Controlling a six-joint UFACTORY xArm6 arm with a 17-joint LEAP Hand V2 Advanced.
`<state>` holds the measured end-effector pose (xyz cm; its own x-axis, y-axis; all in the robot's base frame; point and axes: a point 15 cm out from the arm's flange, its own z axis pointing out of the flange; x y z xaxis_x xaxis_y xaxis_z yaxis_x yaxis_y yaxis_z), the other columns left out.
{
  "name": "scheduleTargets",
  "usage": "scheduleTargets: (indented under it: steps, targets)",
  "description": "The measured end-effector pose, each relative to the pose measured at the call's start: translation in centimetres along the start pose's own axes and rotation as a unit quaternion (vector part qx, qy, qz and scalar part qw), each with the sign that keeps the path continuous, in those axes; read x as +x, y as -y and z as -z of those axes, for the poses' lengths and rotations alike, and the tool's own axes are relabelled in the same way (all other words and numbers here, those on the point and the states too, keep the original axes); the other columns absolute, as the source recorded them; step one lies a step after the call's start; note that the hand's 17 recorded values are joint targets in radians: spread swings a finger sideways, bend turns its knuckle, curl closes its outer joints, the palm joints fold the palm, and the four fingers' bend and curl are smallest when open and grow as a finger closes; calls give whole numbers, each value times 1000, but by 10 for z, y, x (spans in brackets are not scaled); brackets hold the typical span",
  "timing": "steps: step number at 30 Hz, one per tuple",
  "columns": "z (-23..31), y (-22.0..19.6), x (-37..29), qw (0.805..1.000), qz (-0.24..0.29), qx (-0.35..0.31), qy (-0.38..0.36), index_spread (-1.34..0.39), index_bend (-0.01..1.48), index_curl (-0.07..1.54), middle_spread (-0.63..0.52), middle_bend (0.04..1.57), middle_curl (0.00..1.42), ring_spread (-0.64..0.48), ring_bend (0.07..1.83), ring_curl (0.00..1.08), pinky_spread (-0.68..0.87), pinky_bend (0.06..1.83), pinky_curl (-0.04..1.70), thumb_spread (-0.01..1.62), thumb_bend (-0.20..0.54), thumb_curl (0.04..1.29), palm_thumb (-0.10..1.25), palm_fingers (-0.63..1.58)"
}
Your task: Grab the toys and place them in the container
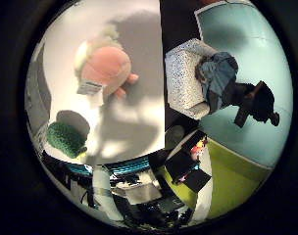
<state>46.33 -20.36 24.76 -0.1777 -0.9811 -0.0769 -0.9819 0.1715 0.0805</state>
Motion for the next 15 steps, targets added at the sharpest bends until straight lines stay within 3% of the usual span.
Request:
scheduleTargets:
  steps: [15]
  targets:
    - [-64, 16, 31, 999, -27, -18, 8, -327, 154, 255, 6, 204, 336, 194, 348, 244, 450, 466, 287, 1155, -20, 300, 526, 144]
